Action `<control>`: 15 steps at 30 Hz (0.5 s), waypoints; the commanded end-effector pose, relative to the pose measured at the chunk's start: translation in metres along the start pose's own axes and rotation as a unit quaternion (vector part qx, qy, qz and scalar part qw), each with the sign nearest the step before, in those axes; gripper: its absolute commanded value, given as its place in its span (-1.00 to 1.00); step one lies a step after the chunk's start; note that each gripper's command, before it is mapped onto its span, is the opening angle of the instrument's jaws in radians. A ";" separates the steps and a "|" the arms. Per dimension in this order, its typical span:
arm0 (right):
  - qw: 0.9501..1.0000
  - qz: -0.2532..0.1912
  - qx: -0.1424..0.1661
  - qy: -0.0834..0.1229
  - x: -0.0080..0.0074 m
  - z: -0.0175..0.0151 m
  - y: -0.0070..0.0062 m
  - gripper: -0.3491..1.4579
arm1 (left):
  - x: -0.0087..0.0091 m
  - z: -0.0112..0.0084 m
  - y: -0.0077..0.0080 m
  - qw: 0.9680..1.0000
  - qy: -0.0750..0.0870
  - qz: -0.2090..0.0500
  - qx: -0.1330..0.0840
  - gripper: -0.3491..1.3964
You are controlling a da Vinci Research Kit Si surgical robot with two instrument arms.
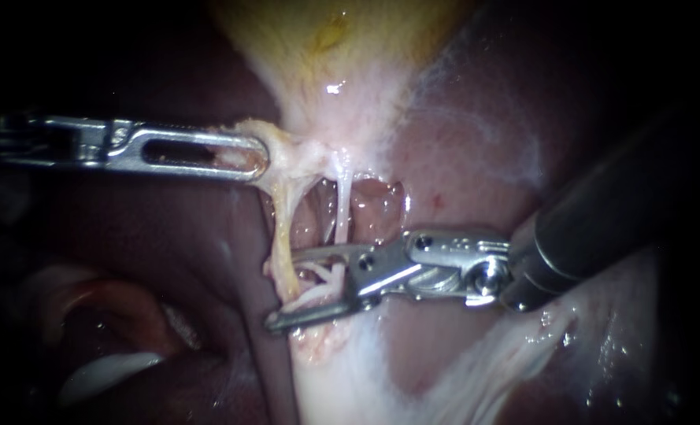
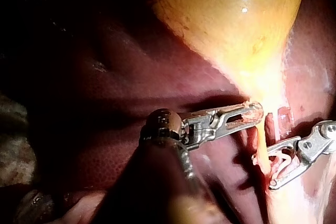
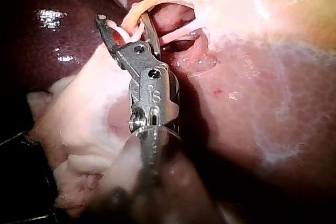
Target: Clipping first clip left tube
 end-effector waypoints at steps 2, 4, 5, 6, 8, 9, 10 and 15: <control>1.000 0.002 0.001 0.000 0.0000 0.0004 0.0003 -0.11 | 0.0000 0.0000 0.0000 1.000 0.000 0.000 -0.001 -1.00; 1.000 0.007 0.003 -0.001 0.0000 0.0009 0.0005 -0.11 | 0.0000 0.0000 -0.0001 1.000 -0.001 0.000 -0.001 -1.00; 1.000 0.006 0.004 -0.001 -0.0001 0.0011 0.0006 -0.11 | 0.0000 0.0000 -0.0001 1.000 -0.001 0.000 -0.001 -1.00; 1.000 0.008 0.005 -0.001 -0.0002 0.0013 0.0007 -0.11 | 0.0000 0.0000 -0.0001 1.000 -0.001 0.000 -0.001 -1.00; 1.000 0.013 0.011 -0.003 -0.0004 0.0018 0.0008 -0.11 | 0.0001 0.0001 -0.0001 1.000 -0.001 0.000 -0.001 -1.00; 1.000 0.014 0.013 -0.004 -0.0005 0.0020 0.0009 -0.11 | 0.0001 0.0001 -0.0001 1.000 -0.001 0.000 -0.001 -1.00; 1.000 0.018 0.017 -0.005 -0.0007 0.0023 0.0009 -0.11 | 0.0001 0.0001 -0.0002 1.000 -0.001 0.000 -0.001 -1.00; 0.999 0.024 0.034 -0.009 -0.0012 0.0028 0.0009 -0.13 | 0.0001 0.0001 -0.0002 1.000 -0.001 0.000 -0.001 -1.00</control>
